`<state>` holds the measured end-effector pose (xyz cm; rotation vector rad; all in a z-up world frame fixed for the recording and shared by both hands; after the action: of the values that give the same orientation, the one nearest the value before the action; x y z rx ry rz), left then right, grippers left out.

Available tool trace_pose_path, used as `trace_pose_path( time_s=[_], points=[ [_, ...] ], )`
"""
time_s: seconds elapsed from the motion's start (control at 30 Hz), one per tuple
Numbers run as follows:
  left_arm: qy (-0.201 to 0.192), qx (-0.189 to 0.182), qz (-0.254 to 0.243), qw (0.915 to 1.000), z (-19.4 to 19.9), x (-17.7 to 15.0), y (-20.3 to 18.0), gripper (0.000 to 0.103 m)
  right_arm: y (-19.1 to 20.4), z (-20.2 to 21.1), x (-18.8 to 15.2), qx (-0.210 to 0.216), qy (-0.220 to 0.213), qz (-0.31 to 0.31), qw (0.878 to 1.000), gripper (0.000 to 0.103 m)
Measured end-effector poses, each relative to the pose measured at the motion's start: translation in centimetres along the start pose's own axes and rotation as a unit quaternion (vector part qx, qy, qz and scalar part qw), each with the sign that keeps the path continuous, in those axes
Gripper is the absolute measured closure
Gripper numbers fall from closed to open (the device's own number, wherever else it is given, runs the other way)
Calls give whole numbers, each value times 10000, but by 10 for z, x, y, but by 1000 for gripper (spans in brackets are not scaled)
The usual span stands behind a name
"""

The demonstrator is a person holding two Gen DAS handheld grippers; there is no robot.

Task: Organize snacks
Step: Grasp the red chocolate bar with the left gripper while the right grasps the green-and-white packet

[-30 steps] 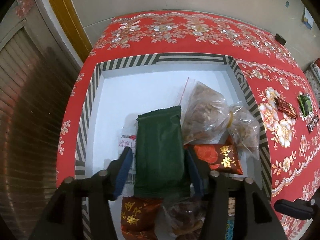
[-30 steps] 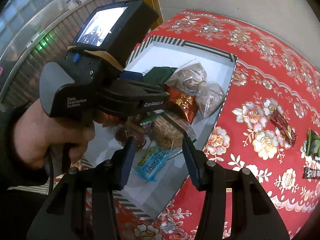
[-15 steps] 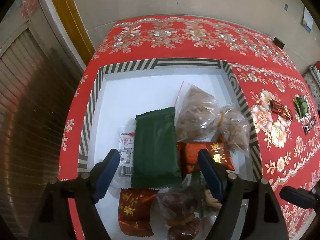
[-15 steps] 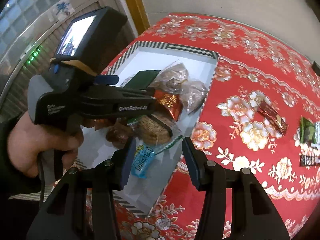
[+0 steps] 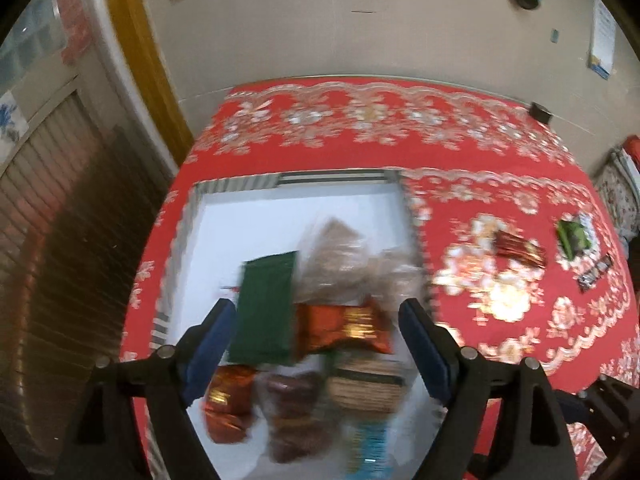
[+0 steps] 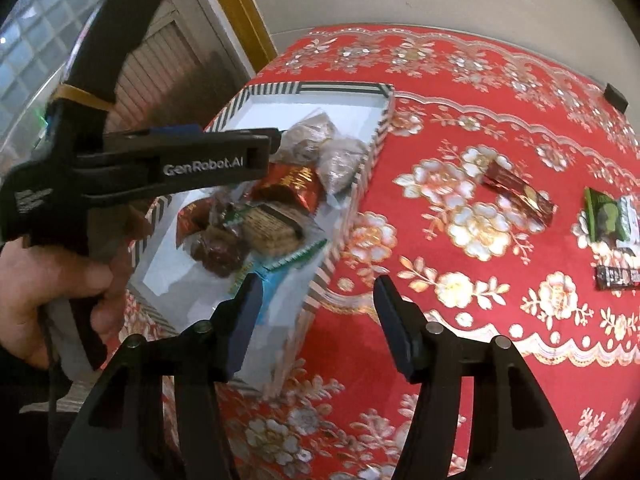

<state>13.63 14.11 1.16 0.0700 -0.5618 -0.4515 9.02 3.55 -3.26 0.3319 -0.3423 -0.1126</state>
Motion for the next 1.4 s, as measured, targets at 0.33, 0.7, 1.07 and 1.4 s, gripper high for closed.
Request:
trace_pose_path(
  time_s=[0.33, 0.7, 1.07, 1.4],
  points=[
    [170, -637, -712, 9953, -6, 11, -134, 18, -141, 47, 0, -298, -294, -1175, 9922, 45],
    [645, -908, -949, 9892, -27, -1, -201, 18, -249, 71, 73, -488, -919, -1000, 9895, 45],
    [726, -756, -664, 9923, -40, 7, -181, 18, -270, -1, 115, -873, -106, -686, 9938, 51],
    [617, -960, -665, 9912, -56, 23, -181, 18, -267, -6, 104, -982, -175, -521, 9936, 71]
  ],
)
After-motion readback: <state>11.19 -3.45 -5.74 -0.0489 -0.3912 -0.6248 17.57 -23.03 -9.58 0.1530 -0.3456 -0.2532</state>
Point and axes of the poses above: each gripper's, at about its wrist camera, not at the fingertips, and z roughly against the way its jaws point, y to its left, x to its top, the point moved 6 cm from there along -z, roughly the way its jaws point, and after that the axes turned 13 degrees about -z, right-handed, at the moved point
